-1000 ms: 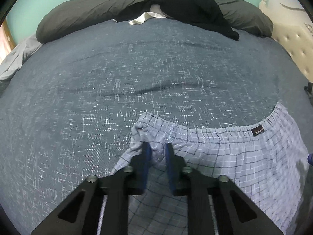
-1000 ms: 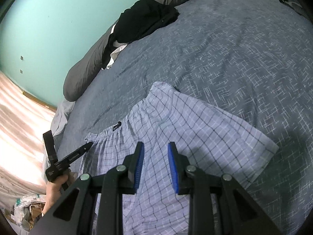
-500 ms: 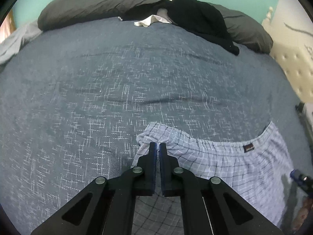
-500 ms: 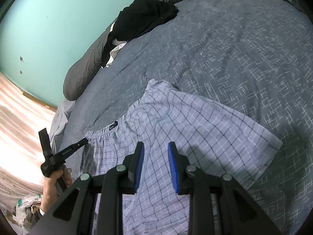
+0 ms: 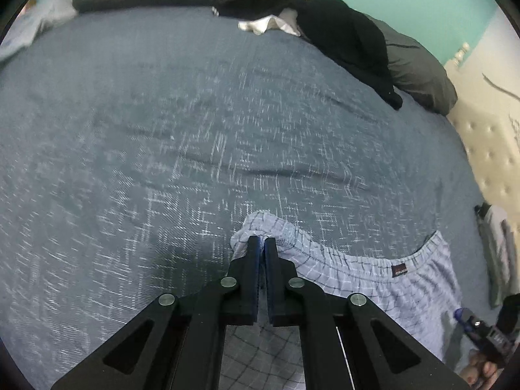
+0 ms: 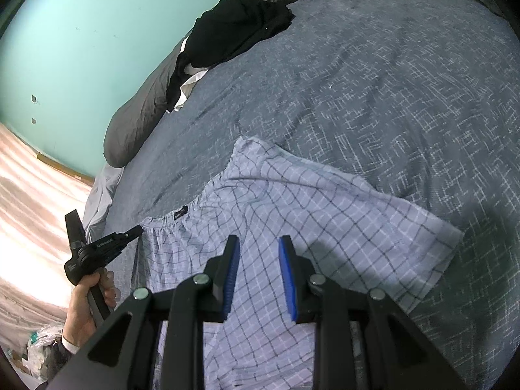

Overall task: Fold clothes
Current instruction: 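Close the left gripper on the shorts waistband corner and hold it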

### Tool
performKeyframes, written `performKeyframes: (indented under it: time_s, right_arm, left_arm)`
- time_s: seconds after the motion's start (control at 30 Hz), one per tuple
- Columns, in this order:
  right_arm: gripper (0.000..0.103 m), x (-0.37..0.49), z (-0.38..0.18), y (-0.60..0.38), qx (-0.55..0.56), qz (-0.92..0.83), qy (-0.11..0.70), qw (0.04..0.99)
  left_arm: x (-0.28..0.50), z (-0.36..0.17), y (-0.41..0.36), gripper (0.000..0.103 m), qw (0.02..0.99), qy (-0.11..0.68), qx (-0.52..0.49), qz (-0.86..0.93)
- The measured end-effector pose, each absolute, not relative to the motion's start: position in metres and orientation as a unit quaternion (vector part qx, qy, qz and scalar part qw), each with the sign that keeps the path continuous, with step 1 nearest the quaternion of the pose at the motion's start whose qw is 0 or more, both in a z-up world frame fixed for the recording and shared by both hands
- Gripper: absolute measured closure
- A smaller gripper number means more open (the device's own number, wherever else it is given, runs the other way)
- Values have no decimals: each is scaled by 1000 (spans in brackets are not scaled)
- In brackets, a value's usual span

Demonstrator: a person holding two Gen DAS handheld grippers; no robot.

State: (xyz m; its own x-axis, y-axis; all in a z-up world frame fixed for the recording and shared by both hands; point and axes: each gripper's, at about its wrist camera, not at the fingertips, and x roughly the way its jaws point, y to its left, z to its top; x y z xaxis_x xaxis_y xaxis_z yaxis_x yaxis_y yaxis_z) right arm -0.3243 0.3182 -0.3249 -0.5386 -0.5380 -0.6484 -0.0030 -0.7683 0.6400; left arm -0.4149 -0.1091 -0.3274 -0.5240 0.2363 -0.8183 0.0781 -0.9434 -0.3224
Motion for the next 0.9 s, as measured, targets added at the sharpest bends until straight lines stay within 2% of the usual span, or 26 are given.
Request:
performKeyframes:
  time_s: [0.23,0.4,0.9]
  right_arm:
    - [78,-325,-327,321,455,-822,-302,161]
    - [78,-325,-326,322,454,-822,-303,161]
    - [78,-323,-327,321,454,-821,-308,157]
  left_arm:
    - [-411,-320,-113,96,65,-153,-488,857]
    - [-407,-314,-121,77,54,-151,-482,861]
    - [-419,-319,-125,74,68,-197,-486,849]
